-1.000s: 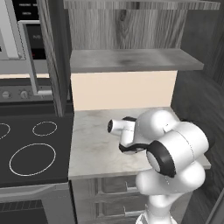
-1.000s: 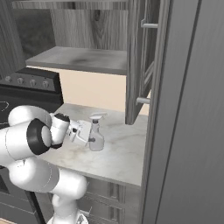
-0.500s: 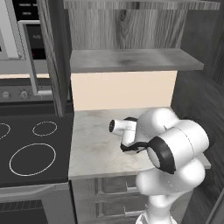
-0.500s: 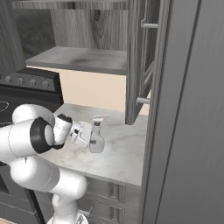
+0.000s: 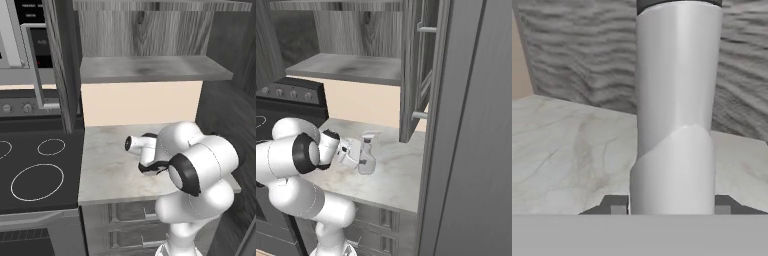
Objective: Move the cutting board and knife to the sink. Then move spray from the cabinet to the counter.
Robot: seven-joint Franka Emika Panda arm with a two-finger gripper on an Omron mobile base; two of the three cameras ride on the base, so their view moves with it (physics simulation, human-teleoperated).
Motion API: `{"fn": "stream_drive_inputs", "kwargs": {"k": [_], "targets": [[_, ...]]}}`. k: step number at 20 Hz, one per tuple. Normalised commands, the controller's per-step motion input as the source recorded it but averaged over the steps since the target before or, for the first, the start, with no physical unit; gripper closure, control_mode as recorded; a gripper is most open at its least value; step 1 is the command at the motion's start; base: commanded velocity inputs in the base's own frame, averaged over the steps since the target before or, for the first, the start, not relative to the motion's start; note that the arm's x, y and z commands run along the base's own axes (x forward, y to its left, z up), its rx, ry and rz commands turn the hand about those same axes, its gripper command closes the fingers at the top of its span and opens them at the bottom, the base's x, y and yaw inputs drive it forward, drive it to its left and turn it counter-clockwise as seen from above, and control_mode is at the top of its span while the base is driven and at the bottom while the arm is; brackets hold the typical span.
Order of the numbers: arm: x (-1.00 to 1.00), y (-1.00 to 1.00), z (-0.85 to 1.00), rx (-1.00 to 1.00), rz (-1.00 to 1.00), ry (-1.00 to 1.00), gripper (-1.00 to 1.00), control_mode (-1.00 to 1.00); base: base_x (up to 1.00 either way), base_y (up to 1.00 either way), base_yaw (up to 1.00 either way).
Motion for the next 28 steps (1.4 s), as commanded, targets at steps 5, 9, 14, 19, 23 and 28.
{"fn": "stream_drive_inputs", "kwargs": {"k": [5,9,14,19,23,28], "targets": [[-0.05,0.00,-0.13,0.02,0.00,-0.02,-1.00,-1.00,0.00,0.00,0.00],[-0.21,0.00,-0.04,0.00,-0.01,0.00,-1.00,-1.00,0.00,0.00,0.00],[-0.33,0.00,0.00,0.00,-0.02,-0.03,-1.00,-1.00,0.00,0.00,0.00],[-0.13,0.00,0.00,0.00,0.00,-0.04,-1.00,-1.00,0.00,0.00,0.00],[0.03,0.01,0.00,0.00,0.00,0.00,-1.00,-1.00,0.00,0.00,0.00],[0.02,0.00,0.00,0.00,0.00,0.00,-1.00,-1.00,0.00,0.00,0.00]]}}
